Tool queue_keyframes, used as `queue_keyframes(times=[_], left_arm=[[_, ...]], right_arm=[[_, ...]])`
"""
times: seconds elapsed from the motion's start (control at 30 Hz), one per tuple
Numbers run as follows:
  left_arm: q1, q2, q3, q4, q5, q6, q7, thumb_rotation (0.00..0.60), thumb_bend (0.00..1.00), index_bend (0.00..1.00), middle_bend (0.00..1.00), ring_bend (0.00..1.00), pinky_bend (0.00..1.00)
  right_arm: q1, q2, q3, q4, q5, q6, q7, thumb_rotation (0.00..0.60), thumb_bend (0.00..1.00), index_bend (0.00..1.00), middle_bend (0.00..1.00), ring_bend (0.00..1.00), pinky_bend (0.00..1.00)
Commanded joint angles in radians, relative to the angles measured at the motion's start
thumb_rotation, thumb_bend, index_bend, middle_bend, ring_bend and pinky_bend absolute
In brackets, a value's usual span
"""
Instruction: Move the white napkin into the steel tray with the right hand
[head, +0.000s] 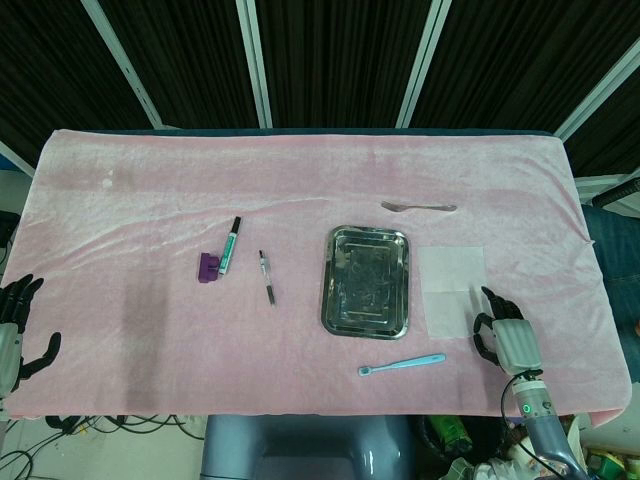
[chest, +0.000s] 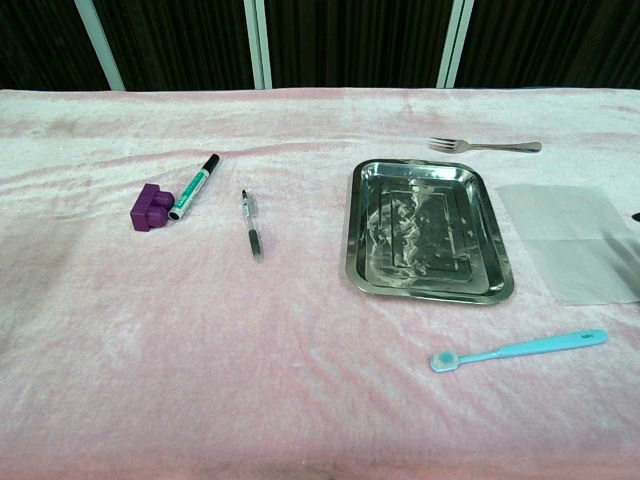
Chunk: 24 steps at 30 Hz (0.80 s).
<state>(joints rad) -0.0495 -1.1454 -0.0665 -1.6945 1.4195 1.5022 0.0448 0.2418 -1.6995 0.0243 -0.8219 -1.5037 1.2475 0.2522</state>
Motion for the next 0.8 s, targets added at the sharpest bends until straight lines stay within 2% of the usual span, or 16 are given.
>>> queue_keyframes(times=[0.03,0.8], left_arm=[[0.000,0.000,0.000,0.000,0.000,0.000,0.000,0.600,0.41,0.08,0.03,0.00,0.00],[0.001,-0.001,0.002,0.001,0.007,0.003,0.003,0.600,0.41,0.08,0.03,0.00,0.00]], right_arm=[[0.000,-0.001,0.000,0.001,0.001,-0.002,0.003,0.600,0.36,0.62,0.07,0.14,0.17],[0.002,0.013,0.001,-0.019,-0.001,0.010,0.018,0.600,0.37,0.64,0.07,0.14,0.17]])
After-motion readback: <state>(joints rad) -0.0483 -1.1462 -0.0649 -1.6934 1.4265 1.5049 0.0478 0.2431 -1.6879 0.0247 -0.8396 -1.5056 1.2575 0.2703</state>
